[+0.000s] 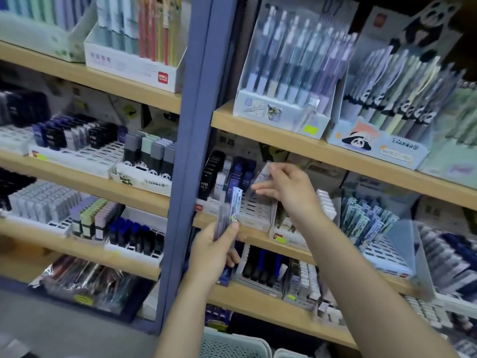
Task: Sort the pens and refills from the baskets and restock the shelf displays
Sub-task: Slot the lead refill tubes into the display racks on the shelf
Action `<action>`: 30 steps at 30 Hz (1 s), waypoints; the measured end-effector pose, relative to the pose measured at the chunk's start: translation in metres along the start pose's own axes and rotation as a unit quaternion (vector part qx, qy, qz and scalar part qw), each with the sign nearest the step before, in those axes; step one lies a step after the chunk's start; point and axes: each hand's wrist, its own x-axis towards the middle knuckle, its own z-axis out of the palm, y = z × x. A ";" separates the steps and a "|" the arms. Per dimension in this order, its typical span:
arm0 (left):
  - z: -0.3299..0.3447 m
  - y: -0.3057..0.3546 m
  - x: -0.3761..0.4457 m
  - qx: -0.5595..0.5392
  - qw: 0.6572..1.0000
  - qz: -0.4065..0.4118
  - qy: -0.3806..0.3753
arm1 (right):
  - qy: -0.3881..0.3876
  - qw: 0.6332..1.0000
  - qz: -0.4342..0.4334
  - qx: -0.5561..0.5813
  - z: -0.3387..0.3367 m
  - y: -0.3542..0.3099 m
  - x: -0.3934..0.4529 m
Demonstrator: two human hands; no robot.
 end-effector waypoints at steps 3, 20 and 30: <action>0.011 -0.005 0.003 0.045 0.999 0.022 0.006 | -0.006 0.995 -0.001 -0.101 -0.015 -0.011 0.006; 0.032 0.008 0.005 0.334 0.929 0.160 0.027 | 0.028 0.999 -0.027 -0.025 -0.049 0.015 -0.049; 0.039 0.013 -0.003 0.251 0.955 0.148 0.052 | 0.045 0.997 -0.049 0.034 -0.053 0.014 -0.052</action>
